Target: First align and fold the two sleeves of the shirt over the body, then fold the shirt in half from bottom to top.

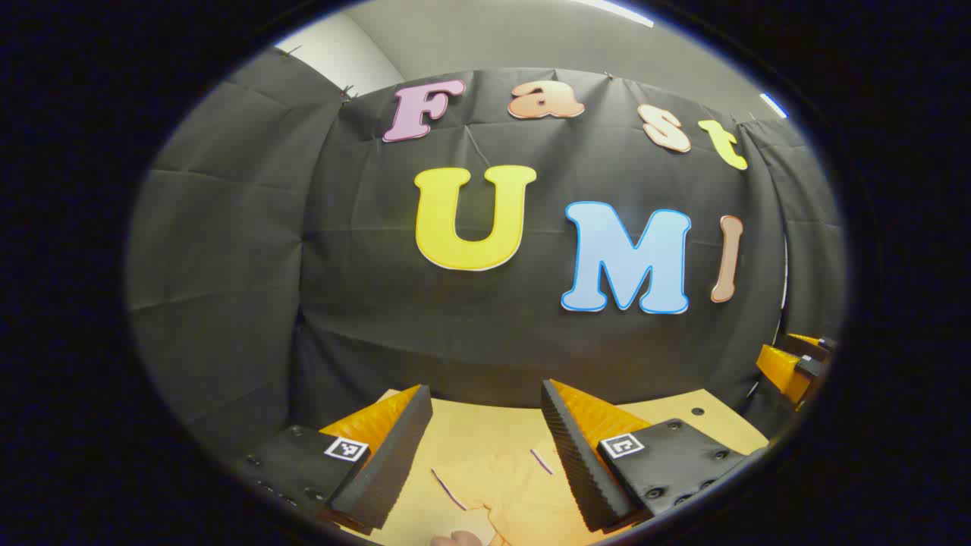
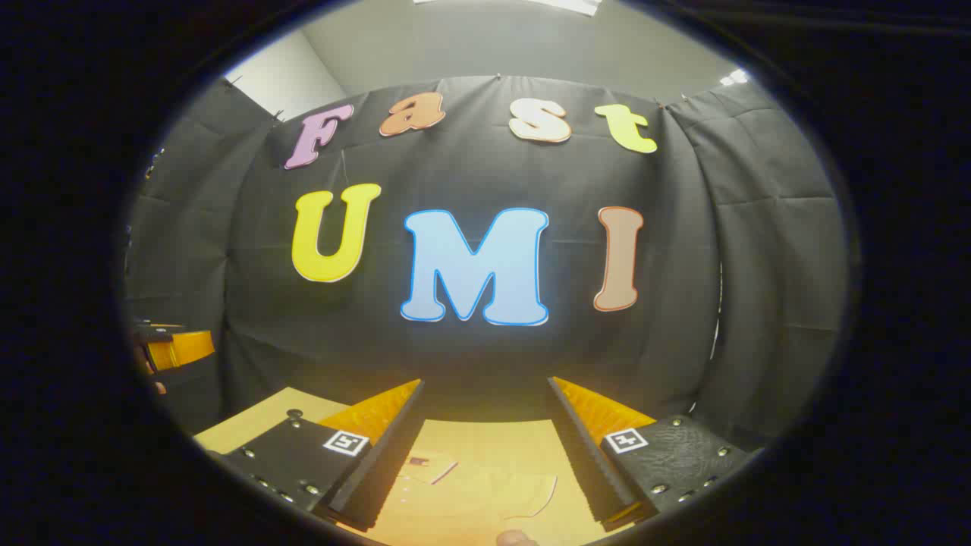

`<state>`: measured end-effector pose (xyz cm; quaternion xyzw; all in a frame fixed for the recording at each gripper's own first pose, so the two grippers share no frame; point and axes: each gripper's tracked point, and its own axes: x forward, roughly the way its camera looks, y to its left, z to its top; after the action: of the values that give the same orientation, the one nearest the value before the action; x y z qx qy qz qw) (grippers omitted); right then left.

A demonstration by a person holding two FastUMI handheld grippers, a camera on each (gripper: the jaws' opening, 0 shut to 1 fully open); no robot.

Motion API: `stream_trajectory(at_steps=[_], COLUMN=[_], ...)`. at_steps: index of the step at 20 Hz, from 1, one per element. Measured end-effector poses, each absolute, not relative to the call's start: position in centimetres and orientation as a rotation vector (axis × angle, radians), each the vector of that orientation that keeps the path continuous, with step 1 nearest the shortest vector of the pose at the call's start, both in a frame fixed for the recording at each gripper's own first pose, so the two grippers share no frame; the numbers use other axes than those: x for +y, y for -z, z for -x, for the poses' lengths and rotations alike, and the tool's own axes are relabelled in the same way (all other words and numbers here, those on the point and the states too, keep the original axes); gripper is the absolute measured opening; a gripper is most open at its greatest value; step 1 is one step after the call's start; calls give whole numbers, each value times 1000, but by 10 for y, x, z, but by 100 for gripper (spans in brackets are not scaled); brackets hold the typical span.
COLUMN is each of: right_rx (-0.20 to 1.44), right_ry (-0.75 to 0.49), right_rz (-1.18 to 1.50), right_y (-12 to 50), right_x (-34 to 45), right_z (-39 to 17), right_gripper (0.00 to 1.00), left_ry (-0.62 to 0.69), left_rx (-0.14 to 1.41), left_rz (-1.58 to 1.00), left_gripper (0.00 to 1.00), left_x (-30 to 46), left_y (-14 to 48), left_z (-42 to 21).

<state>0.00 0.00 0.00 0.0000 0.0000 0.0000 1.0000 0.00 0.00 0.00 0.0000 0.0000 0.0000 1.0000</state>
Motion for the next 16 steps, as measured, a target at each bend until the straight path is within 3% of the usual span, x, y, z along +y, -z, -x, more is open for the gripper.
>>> stream_trajectory(at_steps=[6,16], right_rx=[38,207], right_ry=[4,0], right_rz=[9,1], right_y=[9,84], right_x=[-1,-26], right_z=[-2,-34], right_gripper=[97,98], left_ry=[-3,-13], left_rx=[-7,-12], left_rz=[-9,-52], left_gripper=[94,94], left_x=[3,4], left_y=[-3,-6], left_z=[4,7])
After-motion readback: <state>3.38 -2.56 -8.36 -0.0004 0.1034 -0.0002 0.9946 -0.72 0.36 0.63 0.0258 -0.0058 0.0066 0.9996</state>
